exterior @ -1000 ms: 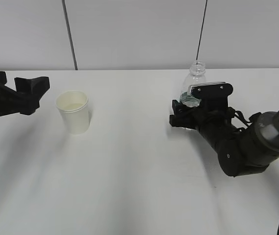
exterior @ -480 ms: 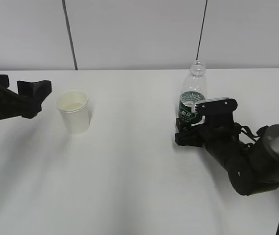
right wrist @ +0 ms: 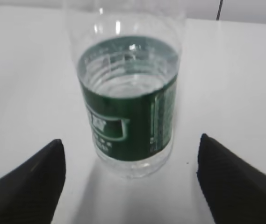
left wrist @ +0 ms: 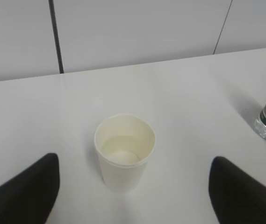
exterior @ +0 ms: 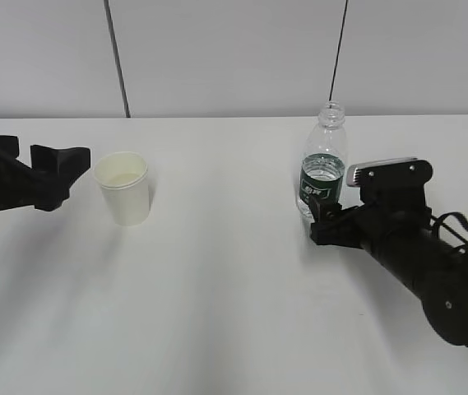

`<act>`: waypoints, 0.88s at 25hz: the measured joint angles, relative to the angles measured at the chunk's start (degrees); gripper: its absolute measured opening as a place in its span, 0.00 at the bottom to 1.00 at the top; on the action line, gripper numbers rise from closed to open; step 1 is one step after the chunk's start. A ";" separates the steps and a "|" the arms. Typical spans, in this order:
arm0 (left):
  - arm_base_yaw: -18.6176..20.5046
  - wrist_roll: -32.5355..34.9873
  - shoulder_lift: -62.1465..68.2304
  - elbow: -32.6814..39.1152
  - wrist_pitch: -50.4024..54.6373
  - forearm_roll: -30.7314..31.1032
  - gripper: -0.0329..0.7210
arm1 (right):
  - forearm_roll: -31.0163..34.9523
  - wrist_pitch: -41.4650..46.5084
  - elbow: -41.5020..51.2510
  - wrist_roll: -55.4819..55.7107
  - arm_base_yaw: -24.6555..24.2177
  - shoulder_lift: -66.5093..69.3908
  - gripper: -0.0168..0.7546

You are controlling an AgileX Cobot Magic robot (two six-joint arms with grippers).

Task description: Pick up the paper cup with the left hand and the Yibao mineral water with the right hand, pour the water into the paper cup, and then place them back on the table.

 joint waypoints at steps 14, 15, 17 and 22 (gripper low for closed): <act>0.00 0.00 -12.17 -22.63 68.72 -2.08 0.81 | -2.96 82.49 -9.22 0.12 0.00 -40.18 0.78; 0.00 0.00 -12.44 -23.88 74.06 -2.13 0.81 | -3.08 87.84 -10.55 0.12 0.00 -42.22 0.78; 0.00 0.00 -13.02 -25.33 82.81 -2.20 0.81 | -3.18 98.71 -12.31 0.12 0.00 -45.54 0.78; 0.00 0.00 -16.86 -25.67 93.58 -2.26 0.78 | -5.00 114.43 -13.30 0.12 0.00 -54.23 0.78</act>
